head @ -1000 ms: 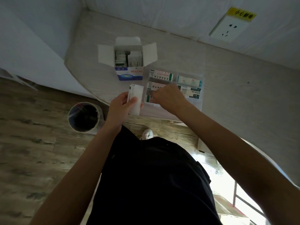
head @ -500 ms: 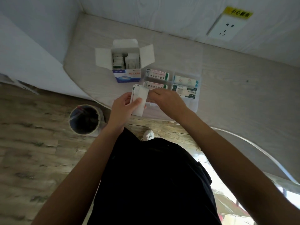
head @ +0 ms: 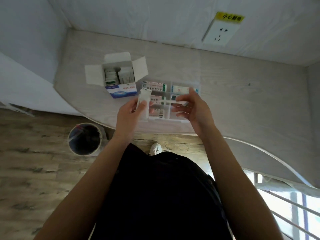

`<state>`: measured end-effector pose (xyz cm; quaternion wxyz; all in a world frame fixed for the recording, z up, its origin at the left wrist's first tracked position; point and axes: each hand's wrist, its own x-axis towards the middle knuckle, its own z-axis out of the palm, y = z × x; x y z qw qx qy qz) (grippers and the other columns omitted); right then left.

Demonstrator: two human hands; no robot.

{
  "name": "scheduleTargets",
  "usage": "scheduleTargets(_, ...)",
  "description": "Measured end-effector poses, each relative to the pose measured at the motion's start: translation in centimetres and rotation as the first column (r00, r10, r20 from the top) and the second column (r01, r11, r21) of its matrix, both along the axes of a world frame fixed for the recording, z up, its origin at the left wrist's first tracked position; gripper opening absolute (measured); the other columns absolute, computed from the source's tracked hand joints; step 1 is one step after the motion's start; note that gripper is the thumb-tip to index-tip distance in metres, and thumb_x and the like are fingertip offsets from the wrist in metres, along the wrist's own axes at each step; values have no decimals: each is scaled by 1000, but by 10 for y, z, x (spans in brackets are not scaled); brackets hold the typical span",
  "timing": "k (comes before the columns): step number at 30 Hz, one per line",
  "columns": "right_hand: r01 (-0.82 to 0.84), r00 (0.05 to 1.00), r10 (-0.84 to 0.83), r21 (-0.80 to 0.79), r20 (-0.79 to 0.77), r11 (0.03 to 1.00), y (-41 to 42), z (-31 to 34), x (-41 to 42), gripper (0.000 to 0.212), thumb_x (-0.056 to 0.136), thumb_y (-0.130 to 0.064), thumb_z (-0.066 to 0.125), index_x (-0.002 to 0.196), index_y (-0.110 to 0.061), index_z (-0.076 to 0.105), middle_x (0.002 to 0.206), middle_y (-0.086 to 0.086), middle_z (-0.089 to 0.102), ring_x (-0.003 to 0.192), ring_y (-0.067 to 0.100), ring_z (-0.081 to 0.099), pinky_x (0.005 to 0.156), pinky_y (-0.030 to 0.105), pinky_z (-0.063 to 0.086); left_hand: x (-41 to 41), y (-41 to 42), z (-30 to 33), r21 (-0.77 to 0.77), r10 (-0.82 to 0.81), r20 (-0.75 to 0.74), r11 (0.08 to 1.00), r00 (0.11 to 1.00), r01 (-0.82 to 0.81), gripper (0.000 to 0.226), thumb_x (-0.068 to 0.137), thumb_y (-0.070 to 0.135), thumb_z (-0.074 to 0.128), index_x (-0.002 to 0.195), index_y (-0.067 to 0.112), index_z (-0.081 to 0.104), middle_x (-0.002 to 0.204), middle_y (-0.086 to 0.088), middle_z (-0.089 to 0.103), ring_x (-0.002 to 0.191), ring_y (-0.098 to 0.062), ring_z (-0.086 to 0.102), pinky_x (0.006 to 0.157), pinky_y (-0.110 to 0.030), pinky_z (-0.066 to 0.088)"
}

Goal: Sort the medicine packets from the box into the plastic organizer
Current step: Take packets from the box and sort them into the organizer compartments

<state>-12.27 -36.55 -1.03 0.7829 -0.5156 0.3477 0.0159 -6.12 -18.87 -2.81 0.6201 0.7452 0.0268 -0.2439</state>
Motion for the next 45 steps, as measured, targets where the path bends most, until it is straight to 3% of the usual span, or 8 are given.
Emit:
scheduleTargets(5, -107, 994, 78, -595, -75, 797, -60, -6, 2, 3, 86, -13, 64, 87, -15, 63, 75, 0, 65, 63, 6, 62, 58, 21, 46, 8, -11, -5, 23, -73, 16, 997, 997, 72, 10, 94, 17, 53, 89, 20, 62, 79, 12, 68, 68, 2, 66, 65, -16, 53)
scheduleTargets(8, -258, 966, 160, -760, -202, 597, -83, -20, 18, 17, 83, -13, 66, 100, -17, 61, 85, 0, 66, 74, 9, 61, 64, 19, 45, 9, -17, -8, -18, -73, -40, 997, 997, 72, 12, 93, 15, 54, 89, 24, 61, 86, 9, 70, 71, -4, 69, 68, -23, 56)
scheduleTargets(22, -465, 870, 253, -874, -422, 140, -73, -38, 53, 8, 84, -27, 67, 90, -21, 67, 94, -5, 69, 89, 14, 61, 77, 28, 45, 13, -17, -10, -51, -50, -127, 998, 991, 44, 12, 92, 13, 55, 97, 20, 63, 81, 10, 73, 74, -13, 70, 76, -35, 57)
scheduleTargets(27, -501, 830, 246, -863, -501, -69, -71, -41, 53, 16, 85, -30, 66, 91, -16, 67, 98, 4, 59, 97, 21, 49, 73, 25, 31, 13, -19, -5, -91, -37, -223, 996, 974, 17, 20, 93, 10, 51, 112, 12, 59, 93, 0, 70, 74, -10, 69, 76, -31, 56)
scheduleTargets(33, -485, 847, 242, -875, -474, -16, -67, -37, 53, 14, 88, -29, 62, 94, -16, 66, 96, 2, 57, 90, 15, 50, 70, 24, 35, 13, -20, 0, -108, -55, -221, 994, 974, 32, 17, 93, 8, 51, 108, 11, 58, 96, -5, 68, 70, -5, 68, 65, -20, 56)
scheduleTargets(36, -332, 920, 303, -904, -248, 270, -46, -19, 48, 16, 89, -28, 61, 94, -14, 66, 84, -4, 61, 68, 3, 52, 64, 11, 43, 11, -21, -1, -92, -65, -176, 995, 982, 50, 16, 90, 8, 57, 105, 13, 60, 93, -5, 68, 70, -4, 69, 64, -19, 56)
scheduleTargets(39, -367, 918, 370, -669, -145, 647, -15, -7, 38, 19, 84, -28, 68, 94, -12, 64, 79, -2, 64, 54, -2, 55, 52, 9, 44, 11, -24, -3, -12, -76, -69, 997, 995, 75, 22, 85, 9, 64, 105, 16, 62, 89, 2, 67, 68, 6, 65, 60, -12, 51)
scheduleTargets(45, -249, 968, 231, -415, -94, 875, 4, -21, 28, 18, 80, -9, 72, 96, -8, 63, 84, 9, 64, 49, 5, 56, 50, 19, 49, 12, -29, 1, 0, -165, -87, 986, 982, 166, 16, 89, 18, 60, 101, 28, 63, 86, 12, 67, 73, 4, 64, 67, -16, 52)
